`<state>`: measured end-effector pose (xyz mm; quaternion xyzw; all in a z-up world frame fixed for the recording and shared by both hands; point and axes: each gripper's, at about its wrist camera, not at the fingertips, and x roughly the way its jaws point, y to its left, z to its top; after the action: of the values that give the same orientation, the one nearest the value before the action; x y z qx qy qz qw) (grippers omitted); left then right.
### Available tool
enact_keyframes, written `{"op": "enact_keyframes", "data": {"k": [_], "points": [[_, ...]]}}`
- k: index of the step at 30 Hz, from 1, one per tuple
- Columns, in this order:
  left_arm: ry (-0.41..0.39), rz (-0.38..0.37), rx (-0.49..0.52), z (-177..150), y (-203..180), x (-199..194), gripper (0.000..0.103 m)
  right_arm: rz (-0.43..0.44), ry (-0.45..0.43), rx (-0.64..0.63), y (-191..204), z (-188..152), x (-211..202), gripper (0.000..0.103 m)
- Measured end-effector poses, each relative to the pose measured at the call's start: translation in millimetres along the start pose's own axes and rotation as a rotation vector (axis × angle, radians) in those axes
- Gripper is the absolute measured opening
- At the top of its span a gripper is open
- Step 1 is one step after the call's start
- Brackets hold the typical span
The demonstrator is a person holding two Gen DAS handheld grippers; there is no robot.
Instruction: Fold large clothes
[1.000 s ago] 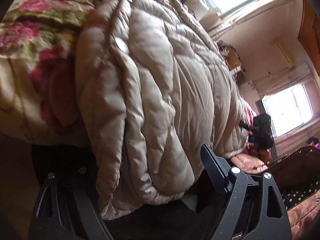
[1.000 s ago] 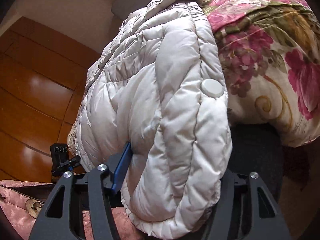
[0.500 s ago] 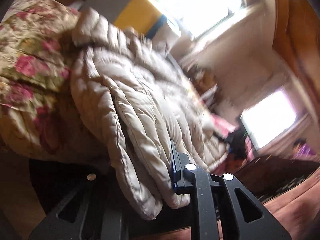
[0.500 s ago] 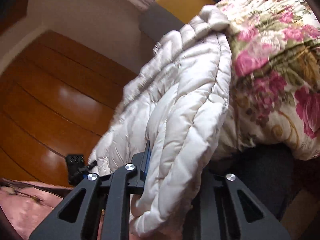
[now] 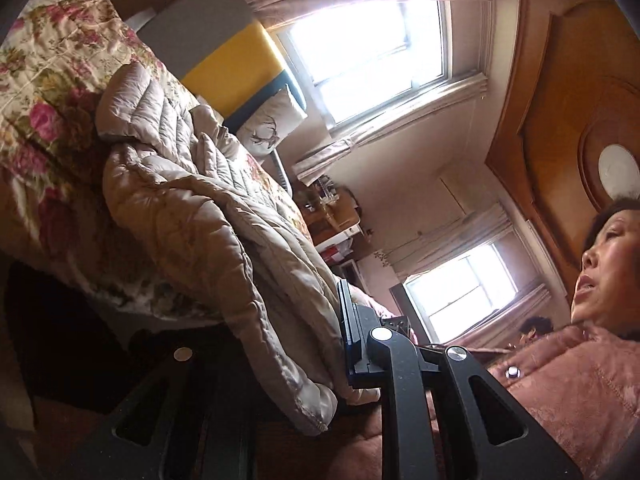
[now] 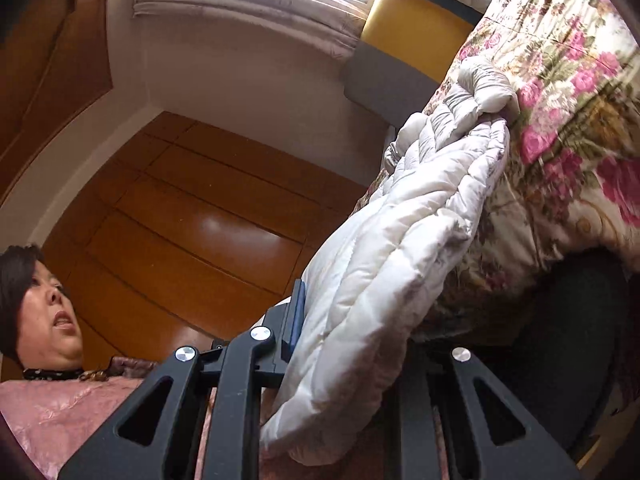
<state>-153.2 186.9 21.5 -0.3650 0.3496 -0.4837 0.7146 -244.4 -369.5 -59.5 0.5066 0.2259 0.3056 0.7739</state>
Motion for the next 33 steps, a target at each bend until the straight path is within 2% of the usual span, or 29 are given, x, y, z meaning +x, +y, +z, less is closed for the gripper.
{"op": "enact_keyframes", "data": {"k": [4, 7, 9, 18, 26, 31, 33], "points": [[0.015, -0.001, -0.019, -5, -13, -7, 0.016, 0.070, -0.013, 0.011, 7, -17, -19, 0.018], [0.007, -0.011, -0.025, 9, -13, -5, 0.016, 0.078, -0.020, -0.001, 7, -12, -19, 0.019], [-0.005, 0.012, -0.003, 18, -8, 0, 0.016, 0.082, -0.038, 0.000, 4, -4, -11, 0.020], [-0.052, 0.022, -0.018, 82, 14, 42, 0.016, 0.113, -0.196, 0.052, -15, 65, 20, 0.026], [-0.095, 0.120, -0.053, 148, 41, 80, 0.016, 0.104, -0.248, 0.118, -25, 130, 64, 0.032], [-0.112, 0.190, -0.086, 169, 63, 100, 0.016, 0.045, -0.269, 0.193, -40, 161, 84, 0.033], [-0.112, 0.216, -0.106, 177, 74, 109, 0.021, 0.016, -0.288, 0.229, -50, 170, 90, 0.036]]}}
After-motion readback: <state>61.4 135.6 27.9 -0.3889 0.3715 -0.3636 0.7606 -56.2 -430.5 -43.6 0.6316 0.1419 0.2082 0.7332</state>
